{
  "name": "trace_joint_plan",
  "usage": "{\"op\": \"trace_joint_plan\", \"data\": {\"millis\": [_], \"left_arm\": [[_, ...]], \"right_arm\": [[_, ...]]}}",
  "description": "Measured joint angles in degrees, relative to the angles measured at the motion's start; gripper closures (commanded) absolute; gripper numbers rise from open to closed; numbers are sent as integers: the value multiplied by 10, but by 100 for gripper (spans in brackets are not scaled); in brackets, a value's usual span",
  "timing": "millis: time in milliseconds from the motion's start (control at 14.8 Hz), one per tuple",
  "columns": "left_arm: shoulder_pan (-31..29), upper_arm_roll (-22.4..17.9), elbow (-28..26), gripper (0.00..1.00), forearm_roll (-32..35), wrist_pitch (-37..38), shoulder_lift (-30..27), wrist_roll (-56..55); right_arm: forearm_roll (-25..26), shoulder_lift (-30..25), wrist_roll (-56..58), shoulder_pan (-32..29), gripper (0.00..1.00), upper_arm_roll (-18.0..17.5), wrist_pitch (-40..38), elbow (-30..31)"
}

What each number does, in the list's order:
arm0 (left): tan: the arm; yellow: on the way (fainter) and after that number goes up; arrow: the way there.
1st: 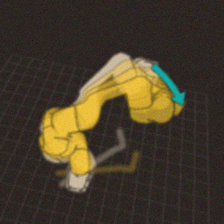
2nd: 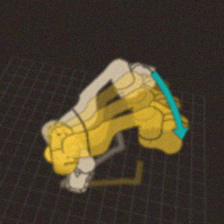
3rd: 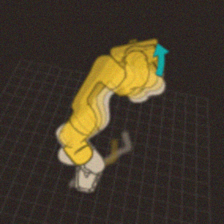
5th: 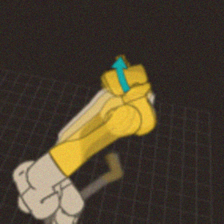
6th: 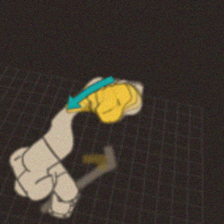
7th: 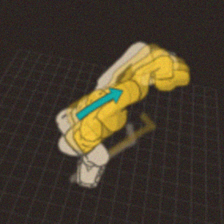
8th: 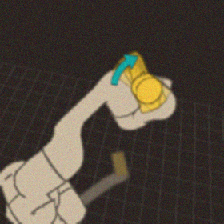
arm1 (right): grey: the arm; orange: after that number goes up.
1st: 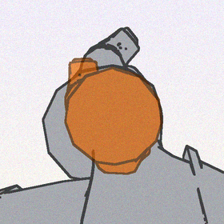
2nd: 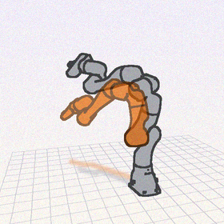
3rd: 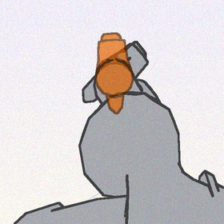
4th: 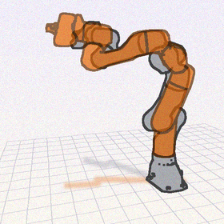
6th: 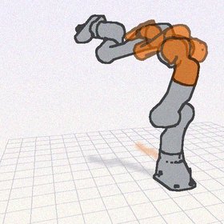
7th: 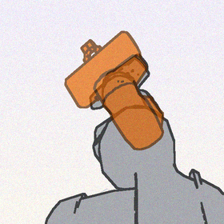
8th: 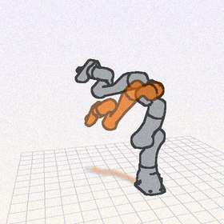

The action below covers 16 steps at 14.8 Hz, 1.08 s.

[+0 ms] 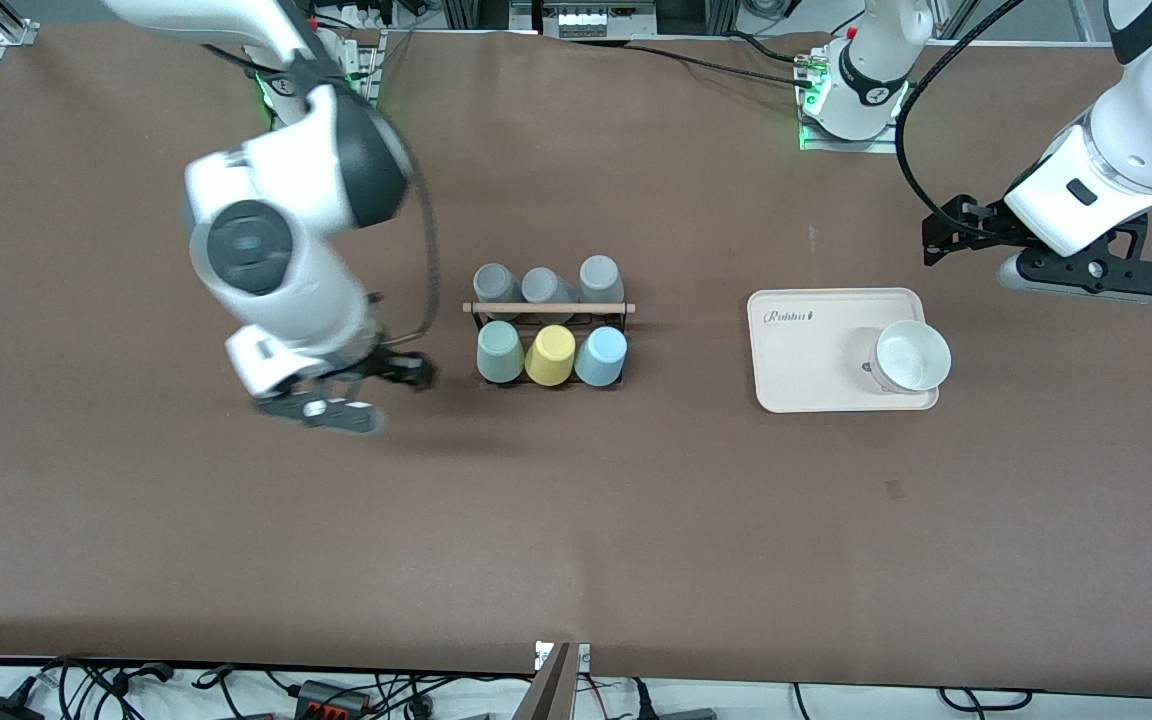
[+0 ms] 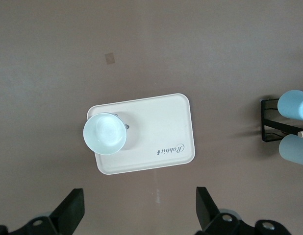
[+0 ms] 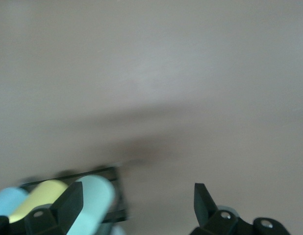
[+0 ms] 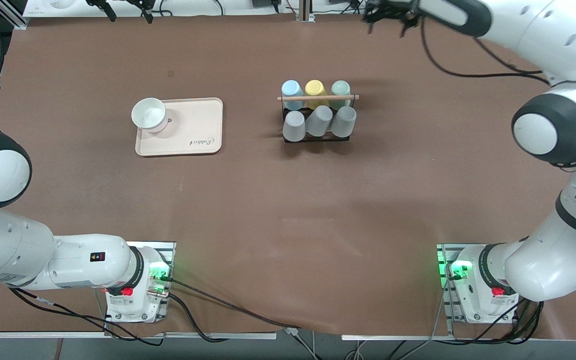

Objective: Hang scattered cups on rack with three cups

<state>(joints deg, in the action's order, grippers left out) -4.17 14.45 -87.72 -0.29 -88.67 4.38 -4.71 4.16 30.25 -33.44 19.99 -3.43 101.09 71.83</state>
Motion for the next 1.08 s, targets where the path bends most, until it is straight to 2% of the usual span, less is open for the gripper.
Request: {"op": "trace_joint_plan", "data": {"millis": [270,608,811,1081], "left_arm": [[0,0,0,0,0,0,0,0],[0,0,0,0,0,0,0,0],[0,0,0,0,0,0,0,0],[0,0,0,0,0,0,0,0]], "right_arm": [[3,-44,127,-78,0,2,-23,-3],[4,-96,185,-153,0,2,-60,-4],[3,-119,263,-188,0,5,-69,-3],[-38,-128,361,-199,0,70,-71,-3]]}}
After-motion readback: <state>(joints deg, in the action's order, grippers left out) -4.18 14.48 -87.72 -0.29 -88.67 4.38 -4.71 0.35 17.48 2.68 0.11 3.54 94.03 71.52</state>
